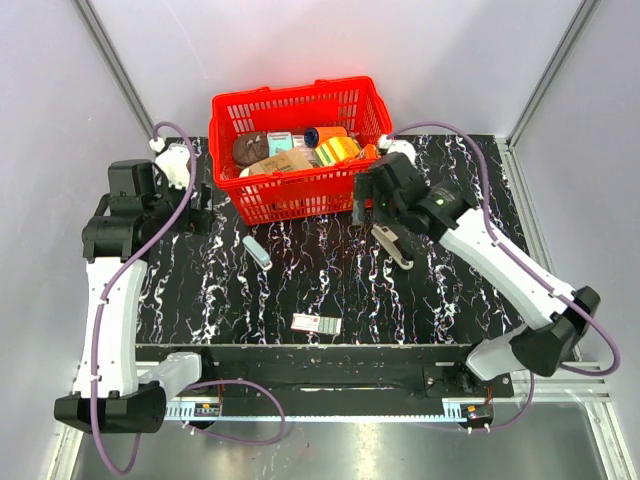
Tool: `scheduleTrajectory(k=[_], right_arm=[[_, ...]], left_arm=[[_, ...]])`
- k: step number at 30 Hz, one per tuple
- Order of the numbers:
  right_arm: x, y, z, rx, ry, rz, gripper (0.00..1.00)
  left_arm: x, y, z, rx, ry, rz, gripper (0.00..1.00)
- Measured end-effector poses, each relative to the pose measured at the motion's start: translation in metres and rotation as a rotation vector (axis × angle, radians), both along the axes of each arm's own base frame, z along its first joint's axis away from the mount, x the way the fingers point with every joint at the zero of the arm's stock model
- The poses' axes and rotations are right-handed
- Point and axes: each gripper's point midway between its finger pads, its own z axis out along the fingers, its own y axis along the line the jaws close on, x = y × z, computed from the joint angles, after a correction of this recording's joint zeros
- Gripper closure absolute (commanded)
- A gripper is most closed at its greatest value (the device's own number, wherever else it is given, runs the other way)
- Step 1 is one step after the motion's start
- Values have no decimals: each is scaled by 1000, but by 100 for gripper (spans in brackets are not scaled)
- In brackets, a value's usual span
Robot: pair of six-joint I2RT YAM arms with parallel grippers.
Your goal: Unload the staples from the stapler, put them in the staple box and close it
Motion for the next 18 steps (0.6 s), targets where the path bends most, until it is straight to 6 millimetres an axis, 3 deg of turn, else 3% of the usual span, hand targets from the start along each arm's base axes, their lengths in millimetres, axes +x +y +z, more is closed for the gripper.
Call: scheduleTrajectory(k=[3,10,13,18], right_arm=[[3,19,-13,-69,-7,60,1],[3,97,-84,-165,58,285,11],[4,126,-99,-151,75,366,12],[5,194,-113,-93,58,500,14]], left_arm=[[-3,3,-14,13,30,11,1],[-9,13,-46,-21,113,14,1],[-8,22,-57,-80,148,24,1],[-6,38,-88,-166,239,34,1]])
